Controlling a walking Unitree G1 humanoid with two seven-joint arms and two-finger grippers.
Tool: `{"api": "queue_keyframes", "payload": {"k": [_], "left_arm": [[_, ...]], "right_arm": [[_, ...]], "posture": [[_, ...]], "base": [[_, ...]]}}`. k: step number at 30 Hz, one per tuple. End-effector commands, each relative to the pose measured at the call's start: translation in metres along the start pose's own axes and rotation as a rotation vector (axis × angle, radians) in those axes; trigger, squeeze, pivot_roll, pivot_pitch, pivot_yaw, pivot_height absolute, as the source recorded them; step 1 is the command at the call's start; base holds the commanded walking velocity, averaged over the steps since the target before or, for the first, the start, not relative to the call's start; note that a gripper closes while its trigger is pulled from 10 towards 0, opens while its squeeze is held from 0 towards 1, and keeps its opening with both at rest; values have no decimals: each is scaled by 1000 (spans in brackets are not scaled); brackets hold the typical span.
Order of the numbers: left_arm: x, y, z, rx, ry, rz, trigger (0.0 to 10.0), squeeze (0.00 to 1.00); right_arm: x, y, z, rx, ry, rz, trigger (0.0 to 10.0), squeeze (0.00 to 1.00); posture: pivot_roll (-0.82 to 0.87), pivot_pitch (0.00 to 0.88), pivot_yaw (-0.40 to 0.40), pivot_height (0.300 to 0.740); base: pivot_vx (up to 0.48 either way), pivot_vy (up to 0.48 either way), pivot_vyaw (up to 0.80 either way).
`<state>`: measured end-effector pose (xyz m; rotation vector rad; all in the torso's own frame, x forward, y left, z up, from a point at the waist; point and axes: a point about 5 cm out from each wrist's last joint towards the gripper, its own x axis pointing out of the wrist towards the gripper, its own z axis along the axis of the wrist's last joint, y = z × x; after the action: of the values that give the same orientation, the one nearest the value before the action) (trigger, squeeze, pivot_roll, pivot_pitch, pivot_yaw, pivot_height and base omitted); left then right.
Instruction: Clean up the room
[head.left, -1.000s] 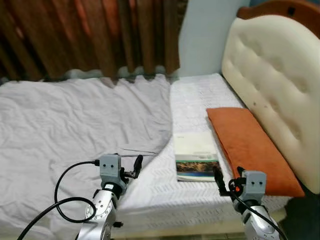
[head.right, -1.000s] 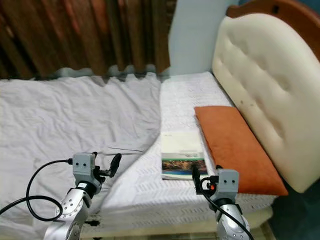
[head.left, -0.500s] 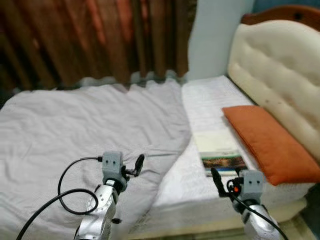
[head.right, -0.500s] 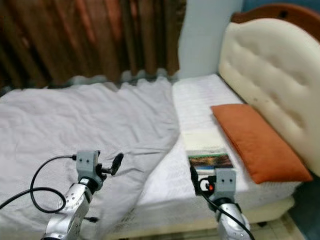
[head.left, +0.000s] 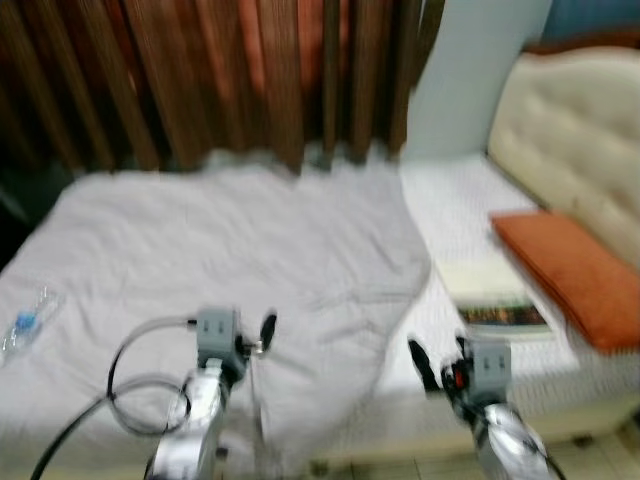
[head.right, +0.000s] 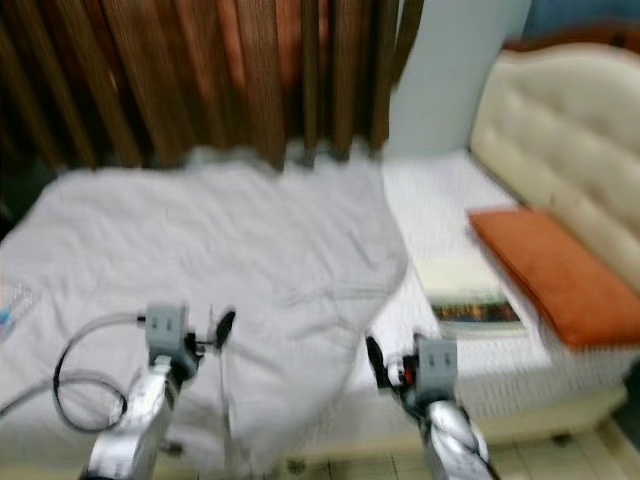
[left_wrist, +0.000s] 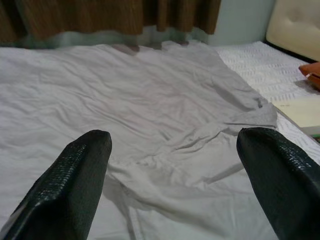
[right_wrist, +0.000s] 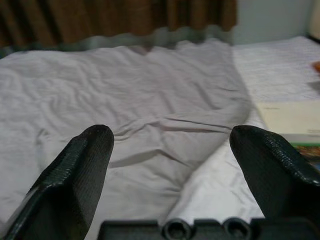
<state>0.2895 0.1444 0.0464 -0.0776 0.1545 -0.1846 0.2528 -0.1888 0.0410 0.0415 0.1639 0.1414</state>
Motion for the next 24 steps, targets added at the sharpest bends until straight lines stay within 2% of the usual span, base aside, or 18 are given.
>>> {"api": "queue_keyframes", "payload": {"k": [1, 5, 20, 24], "left_arm": [[2, -2, -1, 14, 15, -8, 10000, 0], [2, -1, -1, 16, 16, -5, 10000, 0], [7, -2, -1, 34, 38, -6, 10000, 0], [8, 2, -4, 49, 60, 17, 10000, 0]], "right_arm": [[4, 2, 2, 8, 3, 15, 10000, 0], [4, 2, 2, 7, 8, 18, 10000, 0], [2, 5, -4, 14, 38, 33, 10000, 0], [-3, 6, -8, 8, 55, 27, 10000, 0]], "posture": [[-139, 0, 41, 740], [-139, 0, 41, 740], [-148, 0, 49, 740], [-155, 0, 49, 740]], "base": [[341, 337, 0], [339, 339, -231], [344, 335, -800], [326, 349, -487]]}}
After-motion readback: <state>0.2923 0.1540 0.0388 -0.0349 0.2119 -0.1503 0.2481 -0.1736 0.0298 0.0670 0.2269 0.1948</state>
